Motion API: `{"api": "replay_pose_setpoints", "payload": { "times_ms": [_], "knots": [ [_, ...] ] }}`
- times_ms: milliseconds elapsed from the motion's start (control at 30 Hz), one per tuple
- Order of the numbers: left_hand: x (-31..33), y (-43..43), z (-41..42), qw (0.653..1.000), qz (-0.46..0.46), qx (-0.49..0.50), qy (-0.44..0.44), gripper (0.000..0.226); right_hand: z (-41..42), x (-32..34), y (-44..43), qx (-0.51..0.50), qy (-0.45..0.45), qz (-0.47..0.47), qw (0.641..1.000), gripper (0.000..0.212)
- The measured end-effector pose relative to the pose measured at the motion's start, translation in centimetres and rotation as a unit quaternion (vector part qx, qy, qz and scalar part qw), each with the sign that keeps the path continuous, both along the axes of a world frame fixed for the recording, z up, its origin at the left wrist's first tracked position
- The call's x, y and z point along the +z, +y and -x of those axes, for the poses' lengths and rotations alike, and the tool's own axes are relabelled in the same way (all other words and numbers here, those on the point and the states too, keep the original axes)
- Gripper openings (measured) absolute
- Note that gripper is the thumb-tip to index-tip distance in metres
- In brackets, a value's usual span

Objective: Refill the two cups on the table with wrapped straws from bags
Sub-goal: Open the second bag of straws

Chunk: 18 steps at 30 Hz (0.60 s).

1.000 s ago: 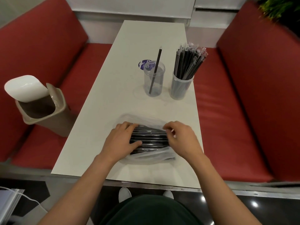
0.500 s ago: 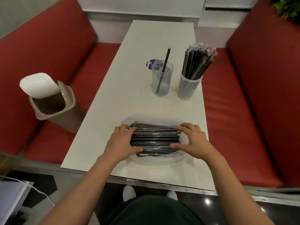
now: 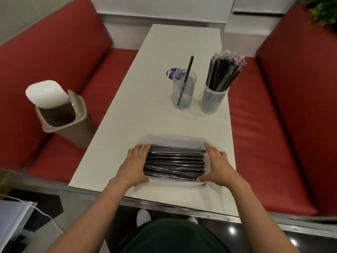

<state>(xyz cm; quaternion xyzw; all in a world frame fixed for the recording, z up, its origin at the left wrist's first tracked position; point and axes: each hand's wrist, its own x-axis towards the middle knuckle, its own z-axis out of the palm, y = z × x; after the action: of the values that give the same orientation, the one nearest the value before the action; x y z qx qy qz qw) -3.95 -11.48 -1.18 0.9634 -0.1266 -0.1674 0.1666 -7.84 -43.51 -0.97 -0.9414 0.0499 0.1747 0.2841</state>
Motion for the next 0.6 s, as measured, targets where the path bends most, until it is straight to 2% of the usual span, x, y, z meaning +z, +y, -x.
{"api": "replay_pose_setpoints", "payload": {
  "times_ms": [33,100,133,200,267,400,467,600],
  "knots": [
    [0.1,0.1,0.0,1.000,0.011,-0.005,-0.006,0.129,0.3,0.5,0.3,0.014,-0.016,0.038,0.999,0.135],
    [0.3,0.2,0.0,0.999,0.026,-0.012,-0.025,0.123,0.6,1.5,1.5,0.043,-0.081,0.118,0.989,0.111],
    [0.4,0.1,0.1,0.999,0.033,-0.010,-0.037,0.119,0.5,1.9,2.4,0.056,-0.125,0.132,0.982,0.096],
    [0.6,0.0,0.0,0.998,0.044,-0.004,-0.052,0.111,-0.4,2.5,4.8,0.090,-0.187,0.102,0.973,0.072],
    [0.7,0.1,0.0,0.997,0.050,0.003,-0.050,0.106,-1.5,2.0,7.6,0.145,-0.170,0.087,0.971,0.069],
    [0.4,1.3,0.1,0.998,0.063,0.004,-0.028,0.102,-3.1,-0.1,9.9,0.204,-0.064,0.168,0.962,0.081],
    [0.3,1.9,0.0,0.997,0.069,0.008,-0.027,0.104,-3.6,-0.4,9.5,0.207,-0.070,0.177,0.960,0.073],
    [1.3,1.8,-0.7,0.988,0.152,0.034,-0.024,0.098,-4.0,0.4,8.7,0.212,-0.092,0.167,0.958,0.051]
  ]
}}
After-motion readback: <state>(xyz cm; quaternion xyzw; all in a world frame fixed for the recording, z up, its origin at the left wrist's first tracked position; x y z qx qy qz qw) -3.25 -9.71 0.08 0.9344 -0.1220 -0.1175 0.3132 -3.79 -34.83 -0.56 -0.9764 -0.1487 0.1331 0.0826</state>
